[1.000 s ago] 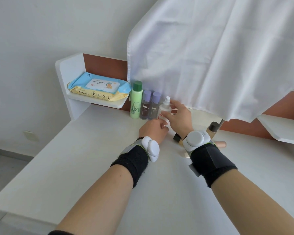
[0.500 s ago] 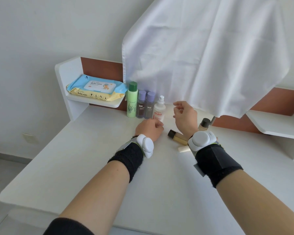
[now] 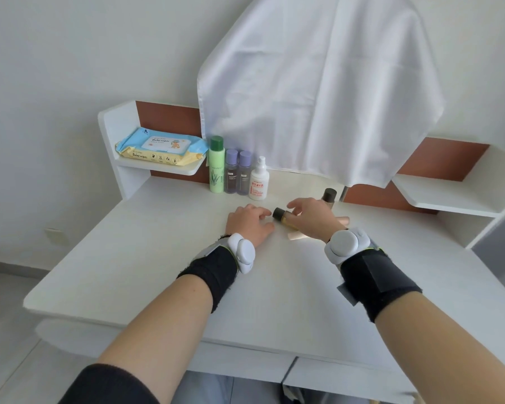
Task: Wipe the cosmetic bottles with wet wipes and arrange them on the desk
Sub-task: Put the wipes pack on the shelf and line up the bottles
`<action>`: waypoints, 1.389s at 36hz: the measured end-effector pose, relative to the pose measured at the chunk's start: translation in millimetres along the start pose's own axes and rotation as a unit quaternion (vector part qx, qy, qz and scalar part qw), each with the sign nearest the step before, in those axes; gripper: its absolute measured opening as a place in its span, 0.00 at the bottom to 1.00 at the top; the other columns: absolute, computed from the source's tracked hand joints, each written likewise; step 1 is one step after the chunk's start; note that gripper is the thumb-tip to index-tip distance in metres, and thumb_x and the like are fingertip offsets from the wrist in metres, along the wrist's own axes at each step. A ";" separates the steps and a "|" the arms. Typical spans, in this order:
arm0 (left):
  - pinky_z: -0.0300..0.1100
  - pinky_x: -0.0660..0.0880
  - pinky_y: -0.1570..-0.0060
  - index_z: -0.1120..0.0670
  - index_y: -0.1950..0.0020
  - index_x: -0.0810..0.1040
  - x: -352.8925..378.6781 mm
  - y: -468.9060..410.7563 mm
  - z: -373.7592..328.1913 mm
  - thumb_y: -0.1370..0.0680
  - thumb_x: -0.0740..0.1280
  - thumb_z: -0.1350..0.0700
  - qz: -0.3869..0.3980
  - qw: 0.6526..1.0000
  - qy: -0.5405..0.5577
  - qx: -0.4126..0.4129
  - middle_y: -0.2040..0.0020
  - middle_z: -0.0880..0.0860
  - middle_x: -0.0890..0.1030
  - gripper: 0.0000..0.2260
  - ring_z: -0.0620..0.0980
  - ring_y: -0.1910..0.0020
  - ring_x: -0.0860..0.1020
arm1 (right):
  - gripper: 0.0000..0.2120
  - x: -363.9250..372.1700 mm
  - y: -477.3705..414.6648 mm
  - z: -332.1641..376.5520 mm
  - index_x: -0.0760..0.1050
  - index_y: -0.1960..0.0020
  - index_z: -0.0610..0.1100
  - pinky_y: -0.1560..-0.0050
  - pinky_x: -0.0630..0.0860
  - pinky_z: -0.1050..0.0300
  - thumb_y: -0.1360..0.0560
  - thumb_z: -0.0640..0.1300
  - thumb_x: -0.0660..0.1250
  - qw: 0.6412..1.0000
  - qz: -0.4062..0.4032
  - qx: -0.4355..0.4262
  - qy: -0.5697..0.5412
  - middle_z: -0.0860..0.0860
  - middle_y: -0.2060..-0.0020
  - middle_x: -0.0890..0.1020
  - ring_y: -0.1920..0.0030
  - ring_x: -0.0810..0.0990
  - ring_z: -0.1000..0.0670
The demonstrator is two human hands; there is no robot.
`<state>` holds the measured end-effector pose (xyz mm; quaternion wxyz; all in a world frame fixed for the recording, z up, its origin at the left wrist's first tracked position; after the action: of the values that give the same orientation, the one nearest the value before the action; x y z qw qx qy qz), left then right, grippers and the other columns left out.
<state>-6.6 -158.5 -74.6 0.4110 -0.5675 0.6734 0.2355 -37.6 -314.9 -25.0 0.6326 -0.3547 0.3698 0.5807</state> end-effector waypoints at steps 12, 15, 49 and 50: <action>0.49 0.66 0.40 0.41 0.26 0.62 1.3 1.0 -3.2 0.25 0.66 0.47 0.007 0.999 -0.020 0.040 0.36 0.50 0.73 0.28 0.56 0.38 0.70 | 0.18 9.0 2.5 -5.9 0.76 0.37 0.49 0.49 0.73 0.57 0.24 0.54 0.68 0.999 0.030 -0.030 -0.009 0.52 0.49 0.81 0.51 0.77 0.51; 0.48 0.64 0.39 0.39 0.29 0.67 0.9 3.8 -5.8 0.24 0.64 0.49 0.010 0.997 -0.038 0.065 0.33 0.49 0.72 0.23 0.56 0.36 0.69 | 0.14 7.6 4.8 -7.8 0.78 0.39 0.50 0.51 0.70 0.60 0.23 0.52 0.67 0.998 0.008 -0.029 -0.053 0.54 0.52 0.81 0.49 0.79 0.51; 0.47 0.67 0.40 0.42 0.43 0.79 -6.7 -1.4 1.7 0.23 0.60 0.51 -0.040 0.995 0.074 -0.049 0.41 0.49 0.78 0.12 0.54 0.41 0.72 | 0.11 13.4 -17.7 -15.5 0.76 0.41 0.43 0.50 0.69 0.55 0.23 0.39 0.67 0.986 -0.149 -0.012 -0.080 0.47 0.48 0.77 0.52 0.76 0.47; 0.47 0.67 0.40 0.42 0.44 0.79 -7.0 0.3 0.0 0.24 0.61 0.49 -0.036 0.995 0.075 -0.048 0.42 0.48 0.79 0.12 0.53 0.41 0.73 | 0.10 13.4 -17.5 -12.6 0.75 0.42 0.43 0.51 0.70 0.55 0.23 0.41 0.68 0.981 -0.159 -0.010 -0.107 0.48 0.49 0.77 0.54 0.77 0.48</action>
<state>-6.7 -154.4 -68.8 0.3394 -0.6269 0.6693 0.2091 -20.1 -320.9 -42.4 0.7492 -0.3513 0.2334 0.5106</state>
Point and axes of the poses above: each hand's wrist, its own y-axis away from the middle knuckle, its own x-axis out of the palm, z = x × y, the point moved 2 cm from there along -y, towards the middle knuckle
